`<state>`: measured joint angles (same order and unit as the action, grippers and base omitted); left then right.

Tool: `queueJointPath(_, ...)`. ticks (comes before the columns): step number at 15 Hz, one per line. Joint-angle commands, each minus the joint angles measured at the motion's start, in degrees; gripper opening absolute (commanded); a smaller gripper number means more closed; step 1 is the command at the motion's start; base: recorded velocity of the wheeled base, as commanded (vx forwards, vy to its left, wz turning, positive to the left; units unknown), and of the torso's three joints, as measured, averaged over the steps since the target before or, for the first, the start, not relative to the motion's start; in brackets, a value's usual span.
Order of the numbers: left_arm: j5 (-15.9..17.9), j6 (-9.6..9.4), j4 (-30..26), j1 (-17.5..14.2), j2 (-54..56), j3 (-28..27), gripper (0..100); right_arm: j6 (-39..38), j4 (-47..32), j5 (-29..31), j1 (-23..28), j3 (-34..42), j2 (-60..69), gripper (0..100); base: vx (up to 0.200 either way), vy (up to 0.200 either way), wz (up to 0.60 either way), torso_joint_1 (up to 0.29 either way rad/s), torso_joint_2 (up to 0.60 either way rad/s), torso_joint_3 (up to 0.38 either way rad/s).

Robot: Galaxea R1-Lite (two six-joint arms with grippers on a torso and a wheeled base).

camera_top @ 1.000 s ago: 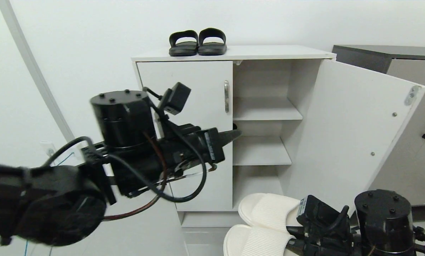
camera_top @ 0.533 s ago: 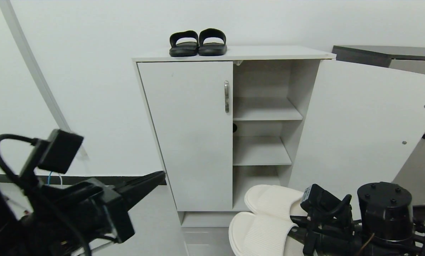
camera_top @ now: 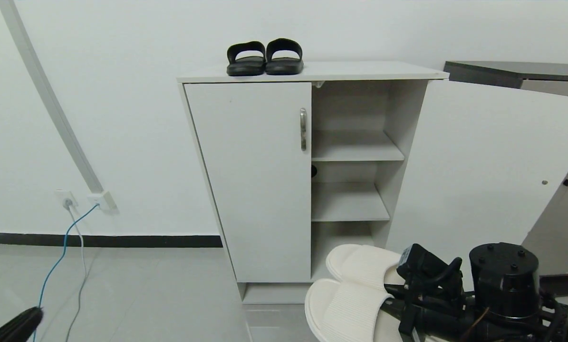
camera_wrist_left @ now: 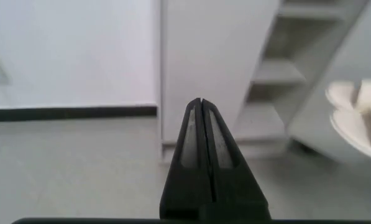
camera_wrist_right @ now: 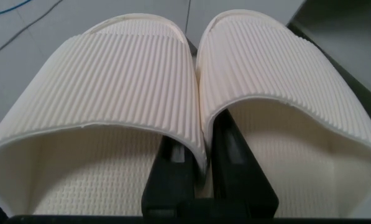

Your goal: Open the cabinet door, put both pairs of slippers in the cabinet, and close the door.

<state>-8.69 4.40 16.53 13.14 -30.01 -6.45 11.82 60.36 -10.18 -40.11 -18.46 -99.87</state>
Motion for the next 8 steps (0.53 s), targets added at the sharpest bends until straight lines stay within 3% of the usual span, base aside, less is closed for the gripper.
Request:
queueJointPath(1,-0.71,-1.50,-10.20,-11.38,21.93,6.27,0,0.04,0.20,-0.02,-0.06,-0.09,-0.68,0,0.000,0.000,0.00,0.000,0.00,0.000)
queueJointPath(2,-0.27,-2.03,-15.21,-13.23,28.17,6.27,0,0.04,0.20,-0.02,-0.06,0.00,-0.68,0,0.000,0.000,0.00,0.000,0.00,0.000)
queueJointPath(5,0.78,-2.73,-16.27,-13.41,30.01,6.10,0,0.04,0.20,-0.02,-0.41,0.00,-0.77,0,0.000,0.000,0.00,0.000,0.00,0.000)
queueJointPath(7,11.06,-5.89,-16.62,-13.32,30.01,6.36,0,0.04,0.20,-0.10,-0.41,-0.09,-0.86,0,0.000,0.000,0.00,0.000,0.00,0.000)
queueJointPath(8,11.68,-6.33,-16.62,-13.32,30.01,6.36,0,0.04,0.20,-0.02,-0.41,-0.18,-0.86,0,0.000,0.000,0.00,0.000,0.00,0.000)
